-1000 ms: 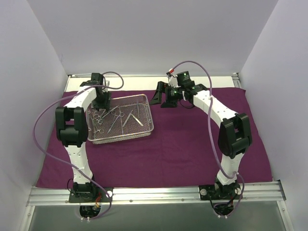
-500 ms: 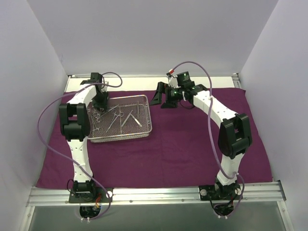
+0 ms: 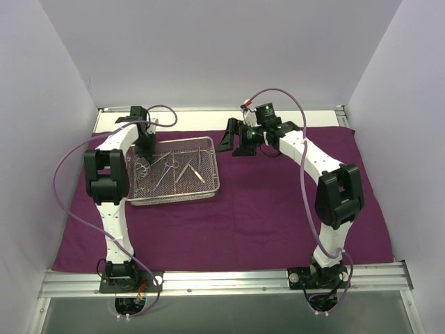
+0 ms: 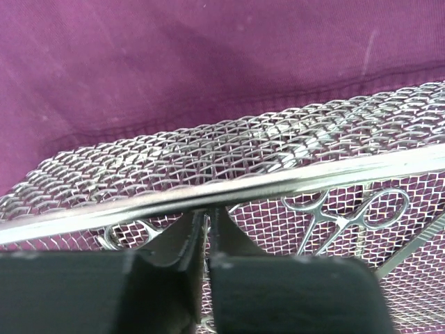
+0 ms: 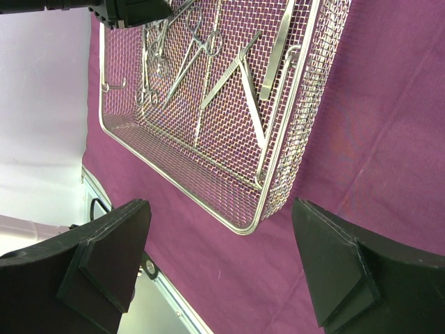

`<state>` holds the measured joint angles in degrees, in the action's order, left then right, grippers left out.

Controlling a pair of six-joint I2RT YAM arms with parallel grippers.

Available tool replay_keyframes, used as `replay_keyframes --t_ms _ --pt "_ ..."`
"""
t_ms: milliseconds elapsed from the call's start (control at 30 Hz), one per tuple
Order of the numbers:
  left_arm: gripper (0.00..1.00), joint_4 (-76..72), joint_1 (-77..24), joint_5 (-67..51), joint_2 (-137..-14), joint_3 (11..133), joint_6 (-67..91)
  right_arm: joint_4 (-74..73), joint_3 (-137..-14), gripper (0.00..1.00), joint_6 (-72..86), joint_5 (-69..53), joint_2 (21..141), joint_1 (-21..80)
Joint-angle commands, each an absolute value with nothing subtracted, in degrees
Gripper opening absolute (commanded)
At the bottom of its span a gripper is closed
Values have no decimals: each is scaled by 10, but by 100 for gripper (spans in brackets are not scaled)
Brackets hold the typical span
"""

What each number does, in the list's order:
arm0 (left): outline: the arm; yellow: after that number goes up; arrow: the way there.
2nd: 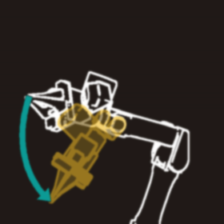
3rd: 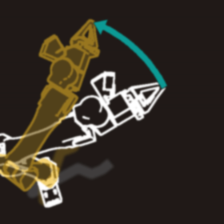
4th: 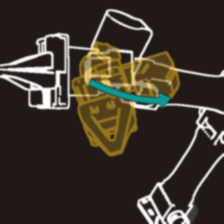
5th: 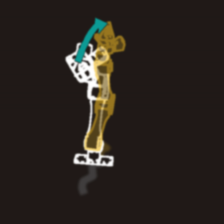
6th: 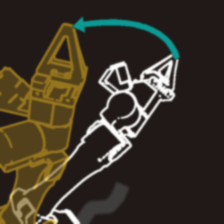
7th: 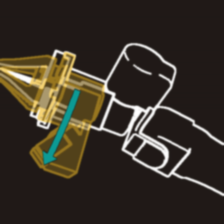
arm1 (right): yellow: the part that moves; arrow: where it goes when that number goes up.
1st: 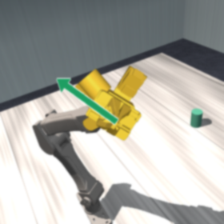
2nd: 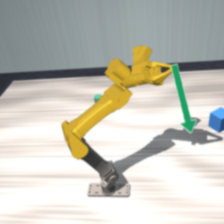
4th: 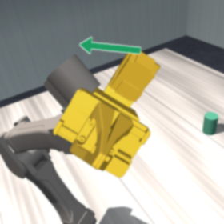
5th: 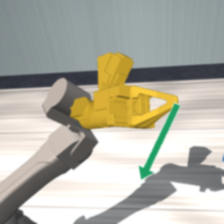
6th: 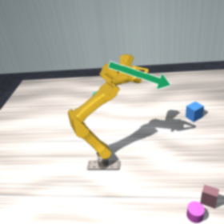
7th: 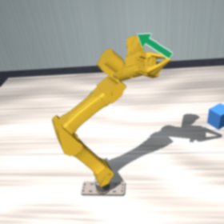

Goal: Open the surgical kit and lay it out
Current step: Pick up the medical item from the container.

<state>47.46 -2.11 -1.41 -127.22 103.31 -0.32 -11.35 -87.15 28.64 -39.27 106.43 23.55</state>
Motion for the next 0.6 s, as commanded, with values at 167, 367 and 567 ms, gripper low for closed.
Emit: replay_keyframes --t_ms 167,367,567 --pt "2 533 -9 -20 -1221 1067 14 -110 -883 84 279 -403 1048 231" --pt "2 572 -9 -51 -1173 1080 24 -117 -889 84 266 -399 1048 231" --pt "2 581 -6 -143 -1116 1057 47 -108 -894 83 256 -421 1045 232"
